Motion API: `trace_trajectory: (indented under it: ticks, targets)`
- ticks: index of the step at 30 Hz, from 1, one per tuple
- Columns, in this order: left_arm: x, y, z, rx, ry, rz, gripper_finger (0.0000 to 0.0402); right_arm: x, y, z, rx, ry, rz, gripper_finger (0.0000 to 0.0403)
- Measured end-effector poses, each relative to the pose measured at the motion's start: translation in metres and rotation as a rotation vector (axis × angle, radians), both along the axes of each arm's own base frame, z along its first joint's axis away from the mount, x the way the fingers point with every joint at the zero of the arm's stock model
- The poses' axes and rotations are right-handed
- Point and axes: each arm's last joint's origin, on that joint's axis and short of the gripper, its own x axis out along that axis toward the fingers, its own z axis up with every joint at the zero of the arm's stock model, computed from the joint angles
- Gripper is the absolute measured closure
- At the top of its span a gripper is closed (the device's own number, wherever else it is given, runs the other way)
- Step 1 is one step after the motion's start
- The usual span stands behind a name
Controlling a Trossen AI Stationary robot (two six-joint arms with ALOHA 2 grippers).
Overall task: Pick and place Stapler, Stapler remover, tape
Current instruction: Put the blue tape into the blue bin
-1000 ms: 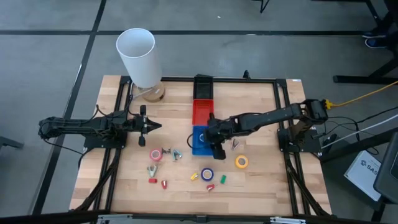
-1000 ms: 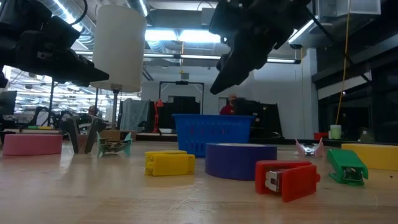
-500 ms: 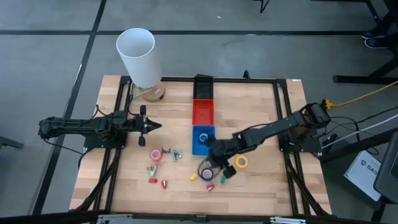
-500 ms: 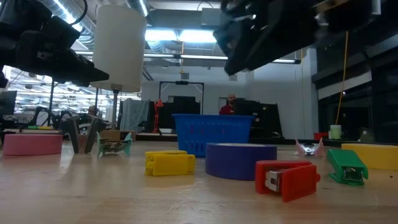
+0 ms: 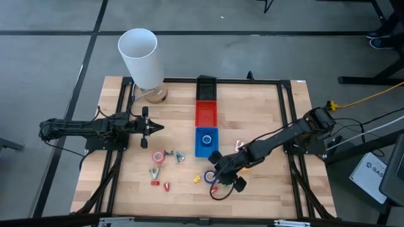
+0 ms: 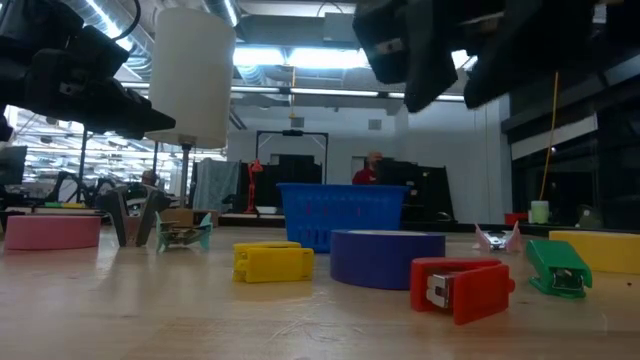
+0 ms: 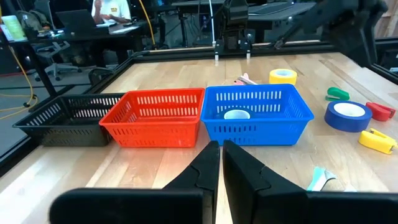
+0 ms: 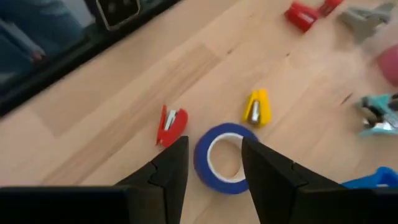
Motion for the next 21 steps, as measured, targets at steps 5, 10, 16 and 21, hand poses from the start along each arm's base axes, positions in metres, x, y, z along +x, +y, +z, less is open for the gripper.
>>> trace_trajectory:
  ticks: [5, 10, 16, 21]
  targets:
    - [0.000, 0.000, 0.000, 0.000, 0.000, 0.000, 0.0385, 0.006, 0.008, -0.017, -0.018, -0.012, 0.039, 0.0251]
    - [0.000, 0.000, 0.000, 0.000, 0.000, 0.000, 0.0385, 0.012, 0.009, -0.030, -0.020, -0.004, 0.033, 0.0251]
    - [0.000, 0.000, 0.000, 0.000, 0.000, 0.000, 0.0384, 0.013, 0.011, -0.048, -0.042, 0.047, 0.034, 0.0251]
    - [0.000, 0.000, 0.000, 0.000, 0.001, 0.000, 0.0386, 0.016, 0.010, -0.062, -0.086, 0.065, 0.007, 0.0251]
